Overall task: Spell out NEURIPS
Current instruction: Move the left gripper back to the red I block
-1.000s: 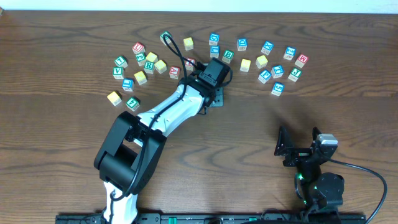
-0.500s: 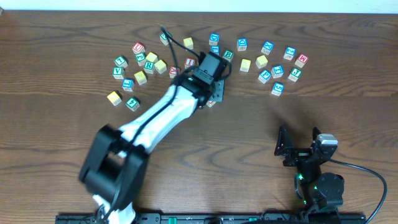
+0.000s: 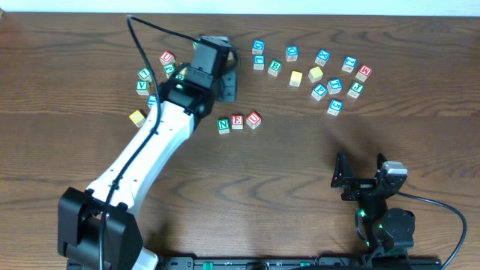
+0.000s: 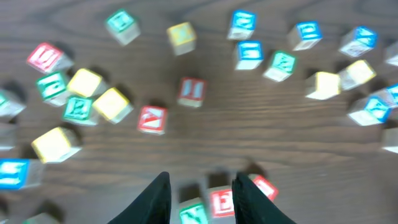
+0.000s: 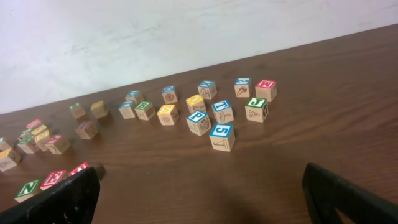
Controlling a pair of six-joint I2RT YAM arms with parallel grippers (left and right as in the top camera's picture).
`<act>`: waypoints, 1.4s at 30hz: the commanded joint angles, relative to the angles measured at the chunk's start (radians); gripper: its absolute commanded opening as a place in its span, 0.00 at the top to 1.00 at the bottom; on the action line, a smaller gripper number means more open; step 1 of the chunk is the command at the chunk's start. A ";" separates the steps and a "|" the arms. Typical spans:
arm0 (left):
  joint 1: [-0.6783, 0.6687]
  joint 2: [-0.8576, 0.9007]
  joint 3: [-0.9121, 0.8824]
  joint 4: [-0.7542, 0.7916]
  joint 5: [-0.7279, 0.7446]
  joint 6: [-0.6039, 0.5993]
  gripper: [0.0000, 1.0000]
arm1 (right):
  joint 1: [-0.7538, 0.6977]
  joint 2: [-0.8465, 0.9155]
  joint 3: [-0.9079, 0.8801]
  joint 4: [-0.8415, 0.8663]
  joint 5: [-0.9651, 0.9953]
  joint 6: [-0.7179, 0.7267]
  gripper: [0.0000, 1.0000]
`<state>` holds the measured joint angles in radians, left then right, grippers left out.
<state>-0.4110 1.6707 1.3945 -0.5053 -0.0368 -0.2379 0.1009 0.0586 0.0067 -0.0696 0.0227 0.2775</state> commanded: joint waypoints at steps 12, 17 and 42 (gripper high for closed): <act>0.097 -0.011 0.008 -0.071 -0.016 0.020 0.68 | -0.010 -0.001 -0.001 -0.003 0.005 -0.005 0.01; 0.097 -0.010 0.008 -0.093 -0.016 0.020 0.68 | -0.010 -0.001 -0.001 -0.003 0.005 -0.005 0.01; 0.097 0.096 0.116 0.030 0.104 0.150 0.52 | -0.010 -0.001 -0.001 -0.002 0.005 -0.005 0.01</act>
<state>-0.3161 1.7004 1.4258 -0.4610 0.0292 -0.1482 0.1009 0.0586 0.0067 -0.0692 0.0227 0.2775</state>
